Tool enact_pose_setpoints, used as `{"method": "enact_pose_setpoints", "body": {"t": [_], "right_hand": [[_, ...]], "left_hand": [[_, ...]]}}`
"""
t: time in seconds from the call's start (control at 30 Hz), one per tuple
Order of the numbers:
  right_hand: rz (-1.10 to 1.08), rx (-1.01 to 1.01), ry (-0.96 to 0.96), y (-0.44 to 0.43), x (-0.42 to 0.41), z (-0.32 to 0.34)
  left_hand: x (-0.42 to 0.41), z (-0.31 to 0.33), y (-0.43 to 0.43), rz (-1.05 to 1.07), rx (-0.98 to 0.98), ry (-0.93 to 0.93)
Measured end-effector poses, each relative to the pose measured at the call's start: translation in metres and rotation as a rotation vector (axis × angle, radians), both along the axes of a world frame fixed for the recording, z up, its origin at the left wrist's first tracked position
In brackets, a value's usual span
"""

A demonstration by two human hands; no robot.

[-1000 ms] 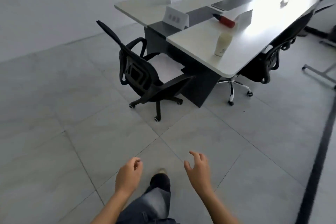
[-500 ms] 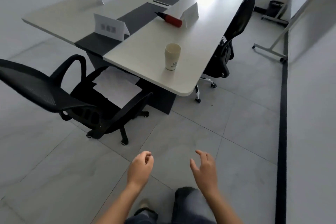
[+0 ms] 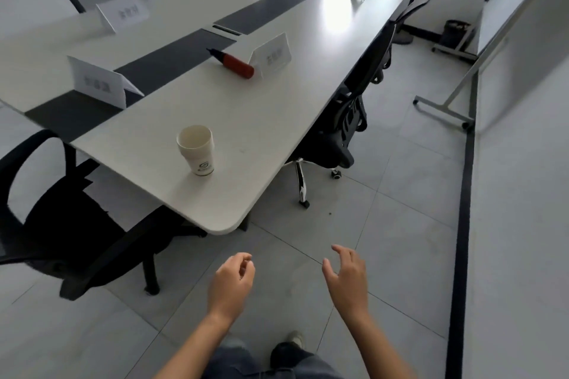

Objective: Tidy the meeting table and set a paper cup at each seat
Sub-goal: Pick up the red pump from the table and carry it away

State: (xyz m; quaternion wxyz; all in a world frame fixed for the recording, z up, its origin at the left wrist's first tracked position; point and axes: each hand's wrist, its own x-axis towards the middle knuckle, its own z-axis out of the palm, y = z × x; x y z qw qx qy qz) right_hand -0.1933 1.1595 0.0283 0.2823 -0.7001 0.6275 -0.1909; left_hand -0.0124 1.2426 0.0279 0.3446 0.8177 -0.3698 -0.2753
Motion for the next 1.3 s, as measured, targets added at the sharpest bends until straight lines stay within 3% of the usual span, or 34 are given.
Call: {"method": "enact_pose_setpoints", "body": {"t": [0.27,0.57,0.77,1.3], "right_hand": [[0.052,0.159,0.004,-0.070,-0.009,-0.026],[0.144,0.104,0.058,-0.223,0.040,-0.015],[0.236,0.038,0.076,-0.318,0.104,0.009],[0.839,-0.074,0.110,-0.488,0.290,0.029]], "left_hand": [[-0.005,0.004,-0.078,-0.003,0.017,-0.080],[0.056,-0.011,-0.249,0.086,-0.094,-0.303],[0.117,-0.017,-0.343,0.120,0.087,-0.343],[0.169,-0.046,-0.402,0.423,0.315,-0.401]]}}
